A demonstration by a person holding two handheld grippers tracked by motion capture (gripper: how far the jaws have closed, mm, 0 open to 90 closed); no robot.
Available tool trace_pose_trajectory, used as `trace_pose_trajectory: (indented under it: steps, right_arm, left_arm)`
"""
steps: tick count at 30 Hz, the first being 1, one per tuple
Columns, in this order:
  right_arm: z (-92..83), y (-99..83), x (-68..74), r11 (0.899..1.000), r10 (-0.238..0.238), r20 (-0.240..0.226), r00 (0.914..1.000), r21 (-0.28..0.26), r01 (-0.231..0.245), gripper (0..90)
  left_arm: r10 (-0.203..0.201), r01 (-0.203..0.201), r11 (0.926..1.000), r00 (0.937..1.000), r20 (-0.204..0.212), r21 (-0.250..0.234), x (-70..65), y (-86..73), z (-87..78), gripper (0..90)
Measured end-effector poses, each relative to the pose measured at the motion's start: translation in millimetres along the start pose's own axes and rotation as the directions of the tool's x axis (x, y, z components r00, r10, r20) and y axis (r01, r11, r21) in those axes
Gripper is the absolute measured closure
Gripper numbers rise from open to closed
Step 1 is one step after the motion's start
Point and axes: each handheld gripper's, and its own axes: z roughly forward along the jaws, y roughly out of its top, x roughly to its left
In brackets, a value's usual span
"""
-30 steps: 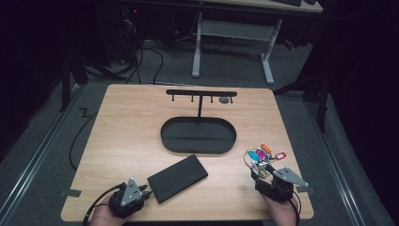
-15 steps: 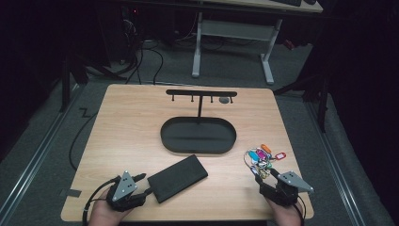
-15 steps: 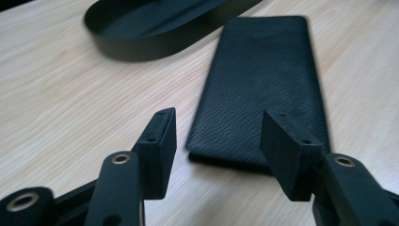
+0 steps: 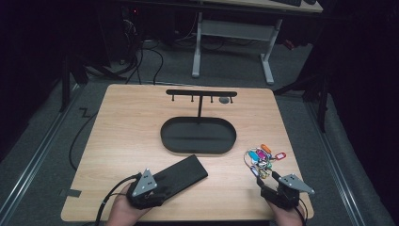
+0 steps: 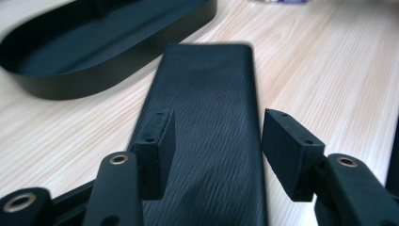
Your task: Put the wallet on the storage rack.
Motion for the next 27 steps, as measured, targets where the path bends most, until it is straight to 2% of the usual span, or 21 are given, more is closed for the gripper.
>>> trace_pose_trajectory:
  steps: [2,3,4,5,6,9,12,17,20,21,22,23,25,27]
  right_arm:
    - [0.6,0.0,0.5,1.000,0.001,-0.002,1.0000,0.003,-0.001,33.1]
    - [0.5,-0.1,0.9,1.000,0.002,-0.003,1.0000,0.004,-0.002,33.0]
    - [0.3,-0.2,1.0,1.000,-0.001,-0.003,1.0000,0.003,0.001,33.1]
    - [-0.1,-0.5,1.4,1.000,0.003,-0.002,1.0000,0.005,-0.003,33.1]
    - [0.0,-0.8,1.1,1.000,0.003,-0.003,1.0000,0.004,-0.003,33.1]
    - [1.4,-1.5,-0.4,1.000,0.019,-0.002,0.9998,0.009,-0.019,33.1]
    - [2.4,-1.5,-0.6,1.000,0.024,-0.003,0.9997,0.013,-0.024,33.1]
    - [1.6,-1.0,0.9,1.000,0.017,-0.004,0.9999,0.012,-0.017,33.2]
    - [1.8,-0.6,0.6,1.000,0.017,-0.006,0.9998,0.010,-0.017,33.3]
    - [1.8,-0.6,0.6,1.000,0.017,-0.006,0.9998,0.010,-0.017,33.3]
    - [1.8,-0.1,0.8,1.000,0.018,-0.007,0.9998,0.009,-0.018,33.3]
    - [1.9,0.5,0.7,1.000,0.015,-0.008,0.9999,0.006,-0.014,33.3]
    - [2.3,1.4,0.7,1.000,0.011,-0.010,0.9999,0.003,-0.011,33.4]
    - [3.6,2.7,1.3,1.000,0.007,-0.015,0.9999,0.001,-0.007,33.4]
  left_arm:
    - [0.044,-0.044,0.9990,0.9988,-0.019,0.008,-8.1,3.6,6.2,46.2]
    - [0.044,-0.044,0.9990,0.9988,-0.019,0.008,-8.1,3.6,6.2,46.3]
    - [0.078,-0.078,0.9966,0.9968,-0.015,0.027,-14.7,0.8,10.2,47.1]
    - [0.078,-0.078,0.9966,0.9968,-0.015,0.027,-14.7,0.8,10.2,47.1]
    - [0.114,-0.113,0.9918,0.9932,-0.022,0.061,-17.4,-2.5,11.0,46.8]
    - [0.117,-0.116,0.9910,0.9931,-0.009,0.066,-15.8,-6.4,9.2,46.7]
    - [0.159,-0.157,0.9839,0.9872,-0.016,0.086,-17.7,-9.4,8.1,46.5]
    - [0.149,-0.147,0.9844,0.9887,-0.013,0.096,-16.9,-13.2,8.9,46.6]
    - [0.201,-0.196,0.9723,0.9794,-0.025,0.128,-21.5,-15.6,13.4,46.6]
    - [0.201,-0.196,0.9723,0.9794,-0.025,0.128,-21.5,-15.6,13.4,46.5]
    - [0.233,-0.225,0.9644,0.9717,-0.041,0.139,-25.0,-16.9,15.8,46.5]
    - [0.251,-0.242,0.9595,0.9668,-0.048,0.144,-26.4,-17.3,16.2,46.2]
    - [0.276,-0.264,0.9528,0.9588,-0.068,0.150,-29.4,-18.5,16.5,46.2]
    - [0.312,-0.293,0.9411,0.9449,-0.098,0.168,-31.6,-20.5,16.4,46.3]
